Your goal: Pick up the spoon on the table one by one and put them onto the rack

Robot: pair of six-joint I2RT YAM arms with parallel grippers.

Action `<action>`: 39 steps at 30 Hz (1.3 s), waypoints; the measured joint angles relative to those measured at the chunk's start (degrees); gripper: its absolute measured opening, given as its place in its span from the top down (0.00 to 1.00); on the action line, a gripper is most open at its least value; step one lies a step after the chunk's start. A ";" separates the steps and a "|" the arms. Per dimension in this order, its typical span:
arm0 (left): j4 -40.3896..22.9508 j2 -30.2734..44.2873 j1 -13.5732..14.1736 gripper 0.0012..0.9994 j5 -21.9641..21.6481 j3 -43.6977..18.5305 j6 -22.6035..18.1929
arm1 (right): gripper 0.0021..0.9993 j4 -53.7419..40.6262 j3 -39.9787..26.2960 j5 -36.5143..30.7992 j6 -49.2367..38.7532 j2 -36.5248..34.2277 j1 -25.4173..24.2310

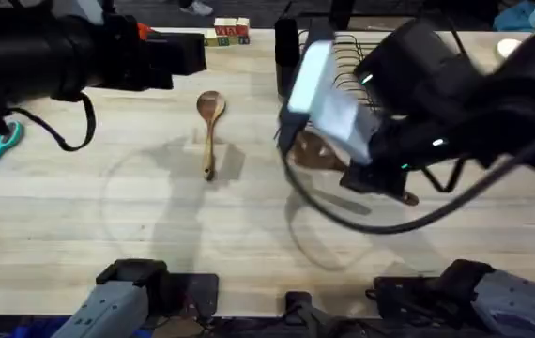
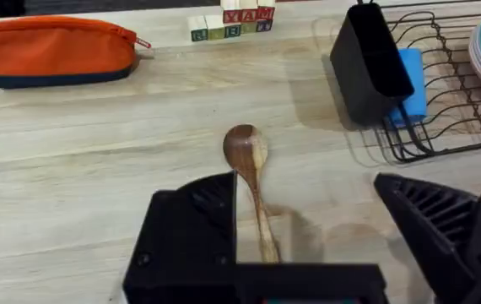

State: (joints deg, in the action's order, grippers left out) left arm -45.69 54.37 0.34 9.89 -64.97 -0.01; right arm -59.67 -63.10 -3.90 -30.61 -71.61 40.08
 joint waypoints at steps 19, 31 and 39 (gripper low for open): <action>0.04 0.00 0.00 0.01 0.00 0.00 0.00 | 0.97 36.80 -1.58 -0.39 -0.74 0.68 -14.33; 0.02 0.00 0.00 0.01 0.00 0.00 -0.01 | 0.97 68.98 -1.60 -0.09 -0.92 -13.26 -15.73; 0.02 0.00 0.00 0.01 0.00 0.00 0.00 | 0.97 83.03 -2.48 5.35 2.14 -23.34 -19.19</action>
State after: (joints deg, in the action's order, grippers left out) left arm -45.67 54.37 0.34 9.89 -64.97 -0.01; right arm 23.36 -65.58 1.45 -28.47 -94.95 20.89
